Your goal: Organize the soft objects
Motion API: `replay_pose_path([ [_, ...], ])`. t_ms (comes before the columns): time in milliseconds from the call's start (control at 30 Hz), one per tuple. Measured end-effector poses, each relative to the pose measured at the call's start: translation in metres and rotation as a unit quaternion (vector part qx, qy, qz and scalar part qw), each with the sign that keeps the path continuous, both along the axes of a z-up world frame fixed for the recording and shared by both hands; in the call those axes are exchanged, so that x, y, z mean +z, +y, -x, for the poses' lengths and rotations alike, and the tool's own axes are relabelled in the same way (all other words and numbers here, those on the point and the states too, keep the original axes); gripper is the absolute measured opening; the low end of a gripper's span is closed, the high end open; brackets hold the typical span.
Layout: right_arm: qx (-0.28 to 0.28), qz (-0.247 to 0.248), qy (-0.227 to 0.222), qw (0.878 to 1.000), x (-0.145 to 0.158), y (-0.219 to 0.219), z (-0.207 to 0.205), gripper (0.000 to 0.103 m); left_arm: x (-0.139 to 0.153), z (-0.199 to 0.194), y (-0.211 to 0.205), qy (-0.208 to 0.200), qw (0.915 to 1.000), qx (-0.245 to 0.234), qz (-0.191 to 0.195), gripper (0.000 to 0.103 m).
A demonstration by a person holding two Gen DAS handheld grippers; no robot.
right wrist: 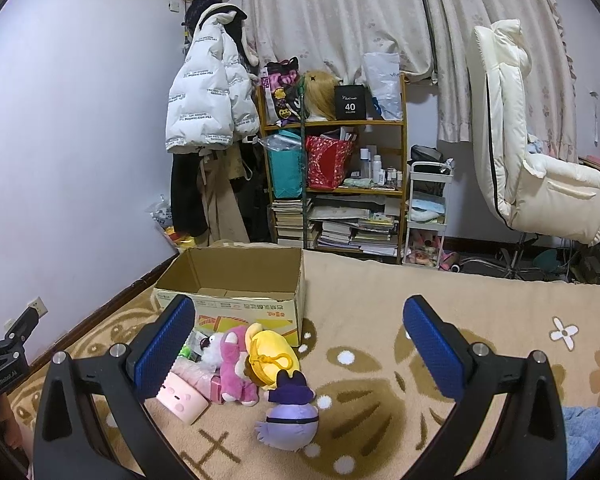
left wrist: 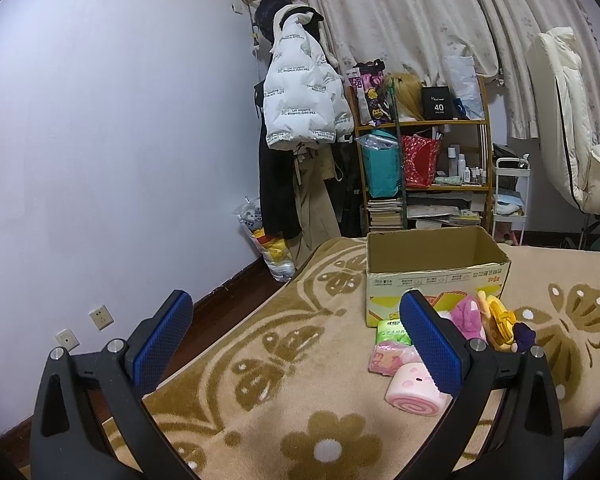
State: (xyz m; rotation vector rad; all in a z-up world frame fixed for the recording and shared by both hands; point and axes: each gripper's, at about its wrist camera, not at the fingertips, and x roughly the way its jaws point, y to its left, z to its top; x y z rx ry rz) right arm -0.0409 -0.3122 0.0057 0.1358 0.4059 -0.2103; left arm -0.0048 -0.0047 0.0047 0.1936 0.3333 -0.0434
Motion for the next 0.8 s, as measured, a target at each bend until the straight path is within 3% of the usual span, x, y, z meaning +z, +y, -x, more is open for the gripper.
replay_pose_path([
  [800,-0.003,0.003,0.002,1.000,-0.0027,0.0011,-0.0017,0.103,-0.0011,-0.0006,0.0015,0.000,1.0000,0.001,0.001,0.102],
])
